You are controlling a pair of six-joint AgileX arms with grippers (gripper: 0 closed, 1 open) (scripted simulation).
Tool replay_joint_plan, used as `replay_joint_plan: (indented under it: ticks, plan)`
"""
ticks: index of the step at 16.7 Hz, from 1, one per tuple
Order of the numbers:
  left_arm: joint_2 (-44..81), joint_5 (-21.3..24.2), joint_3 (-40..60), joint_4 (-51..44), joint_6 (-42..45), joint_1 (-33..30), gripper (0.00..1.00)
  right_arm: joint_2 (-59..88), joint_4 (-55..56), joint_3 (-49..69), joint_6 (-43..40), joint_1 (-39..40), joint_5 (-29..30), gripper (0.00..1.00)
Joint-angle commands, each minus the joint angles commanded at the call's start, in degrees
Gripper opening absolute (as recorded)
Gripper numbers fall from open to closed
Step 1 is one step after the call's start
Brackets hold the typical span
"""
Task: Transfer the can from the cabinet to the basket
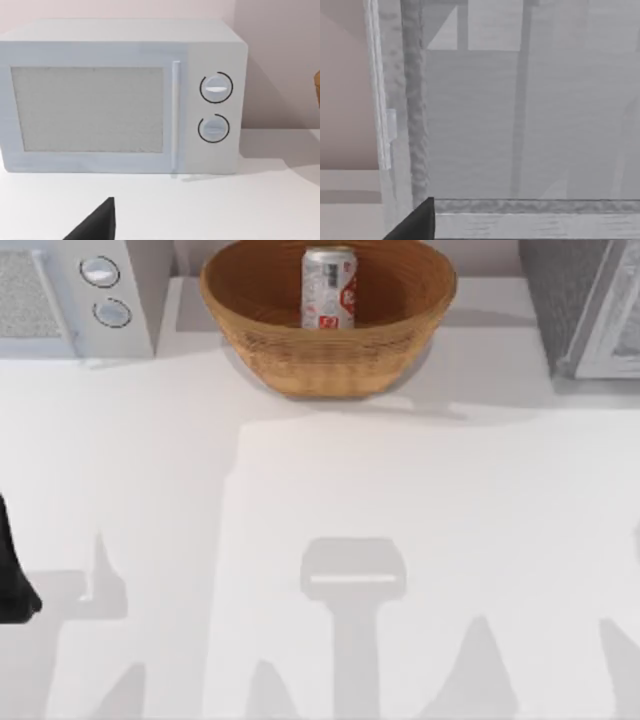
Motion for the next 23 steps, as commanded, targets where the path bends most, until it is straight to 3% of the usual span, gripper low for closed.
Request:
replay_joint_plan:
  ticks: [6,11,19,23]
  plan:
    - [0.00,0.00,0.00,0.00,0.00,0.00,1.00,31.28,23.20,6.81,0.61,-19.64,-19.47,1.00]
    - [0.00,0.00,0.00,0.00,0.00,0.00,1.00,48.26,36.10,10.74,1.01,-30.19,-30.73,1.00]
    - [0.00,0.00,0.00,0.00,0.00,0.00,1.00,51.37,38.46,11.41,1.06,-31.86,-33.03,1.00]
    - [0.00,0.00,0.00,0.00,0.00,0.00,1.00,50.91,32.51,17.40,1.07,-32.27,-33.56,1.00]
